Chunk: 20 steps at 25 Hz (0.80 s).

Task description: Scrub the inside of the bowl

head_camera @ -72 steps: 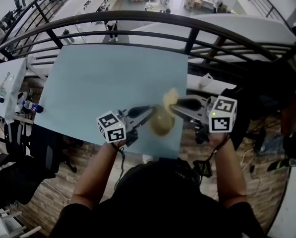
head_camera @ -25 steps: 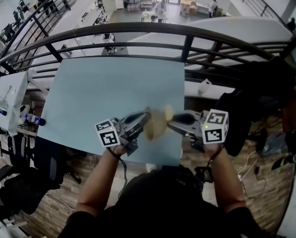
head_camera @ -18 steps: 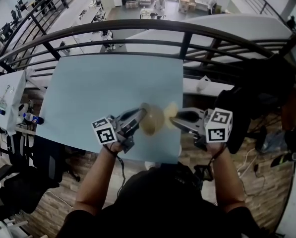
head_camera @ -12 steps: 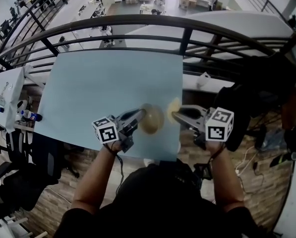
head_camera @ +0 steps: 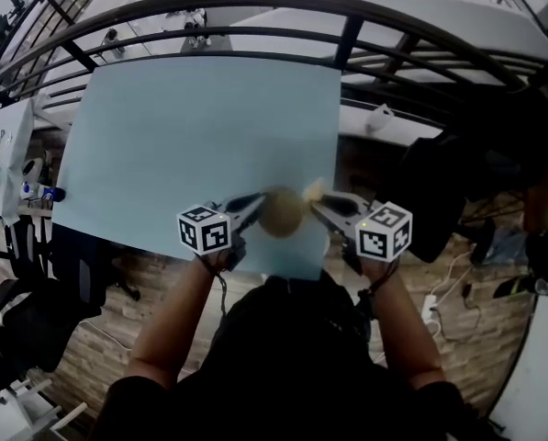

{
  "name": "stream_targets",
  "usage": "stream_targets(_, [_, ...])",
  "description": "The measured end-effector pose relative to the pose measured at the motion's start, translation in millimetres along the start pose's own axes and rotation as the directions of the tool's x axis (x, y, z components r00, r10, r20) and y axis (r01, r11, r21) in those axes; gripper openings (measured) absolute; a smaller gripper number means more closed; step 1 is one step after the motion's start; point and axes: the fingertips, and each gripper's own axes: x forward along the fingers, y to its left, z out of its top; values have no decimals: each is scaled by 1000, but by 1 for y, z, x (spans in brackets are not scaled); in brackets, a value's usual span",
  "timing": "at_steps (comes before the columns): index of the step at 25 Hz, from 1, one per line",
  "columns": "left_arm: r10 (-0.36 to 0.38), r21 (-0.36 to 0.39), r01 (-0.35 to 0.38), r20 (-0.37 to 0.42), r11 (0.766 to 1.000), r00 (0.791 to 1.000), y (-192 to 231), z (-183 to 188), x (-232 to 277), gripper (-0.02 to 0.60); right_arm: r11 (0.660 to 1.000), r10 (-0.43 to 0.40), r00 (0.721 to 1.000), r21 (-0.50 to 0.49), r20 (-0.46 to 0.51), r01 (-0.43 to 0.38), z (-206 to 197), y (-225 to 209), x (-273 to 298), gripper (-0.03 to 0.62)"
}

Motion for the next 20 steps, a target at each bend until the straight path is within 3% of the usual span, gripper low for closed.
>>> stream_targets(6, [112, -30, -114, -64, 993, 992, 28, -33, 21, 9, 996, -64, 997, 62, -30, 66, -35, -35, 13, 66])
stream_targets(11, [192, 34, -189, -133, 981, 972, 47, -54, 41, 9, 991, -105, 993, 76, -63, 109, -53, -67, 21, 66])
stream_targets(15, [257, 39, -255, -191, 966, 947, 68, -78, 50, 9, 987, -142, 985, 65, -99, 149, -69, -87, 35, 67])
stream_targets(20, [336, 48, -336, -282, 941, 899, 93, -110, 62, 9, 979, -159, 979, 108, -131, 173, -85, -107, 43, 67])
